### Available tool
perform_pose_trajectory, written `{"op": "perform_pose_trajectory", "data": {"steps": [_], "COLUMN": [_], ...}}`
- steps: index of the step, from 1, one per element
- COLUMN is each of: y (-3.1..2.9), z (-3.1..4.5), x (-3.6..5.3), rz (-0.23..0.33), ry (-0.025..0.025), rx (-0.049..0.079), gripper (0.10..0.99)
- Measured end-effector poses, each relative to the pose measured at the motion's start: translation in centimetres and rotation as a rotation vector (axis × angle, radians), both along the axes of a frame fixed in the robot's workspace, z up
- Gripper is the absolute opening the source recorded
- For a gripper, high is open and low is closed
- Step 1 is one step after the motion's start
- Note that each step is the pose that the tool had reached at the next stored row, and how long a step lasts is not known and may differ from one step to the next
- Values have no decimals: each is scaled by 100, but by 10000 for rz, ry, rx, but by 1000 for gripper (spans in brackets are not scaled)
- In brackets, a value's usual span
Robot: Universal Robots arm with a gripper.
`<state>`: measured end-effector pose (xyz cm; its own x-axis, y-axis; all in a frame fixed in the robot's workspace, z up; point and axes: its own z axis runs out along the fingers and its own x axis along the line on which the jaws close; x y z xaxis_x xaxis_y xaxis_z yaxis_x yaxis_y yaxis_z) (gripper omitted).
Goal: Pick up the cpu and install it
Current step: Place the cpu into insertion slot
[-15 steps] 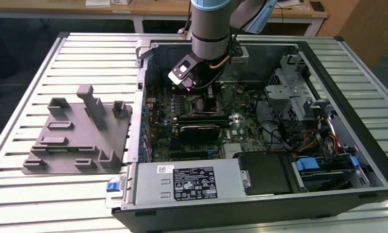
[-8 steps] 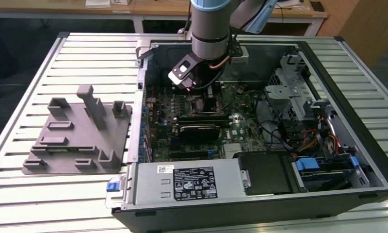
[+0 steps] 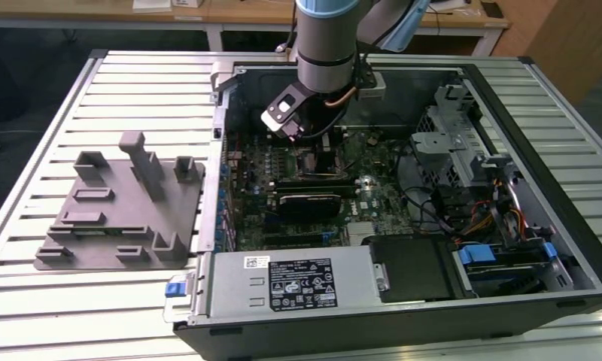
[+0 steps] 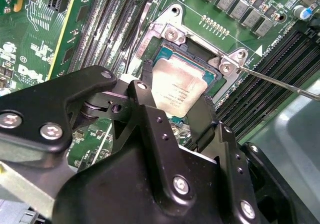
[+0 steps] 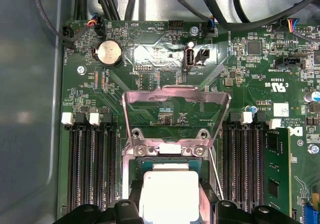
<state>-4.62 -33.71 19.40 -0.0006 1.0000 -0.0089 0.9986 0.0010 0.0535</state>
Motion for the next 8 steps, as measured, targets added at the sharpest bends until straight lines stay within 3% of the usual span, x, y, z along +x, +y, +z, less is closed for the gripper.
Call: {"op": "perform_pose_trajectory", "data": {"steps": [8], "y": [0], "z": [0], "x": [0], "rz": [-81], "ry": [0], "rx": [4], "gripper": [525]}}
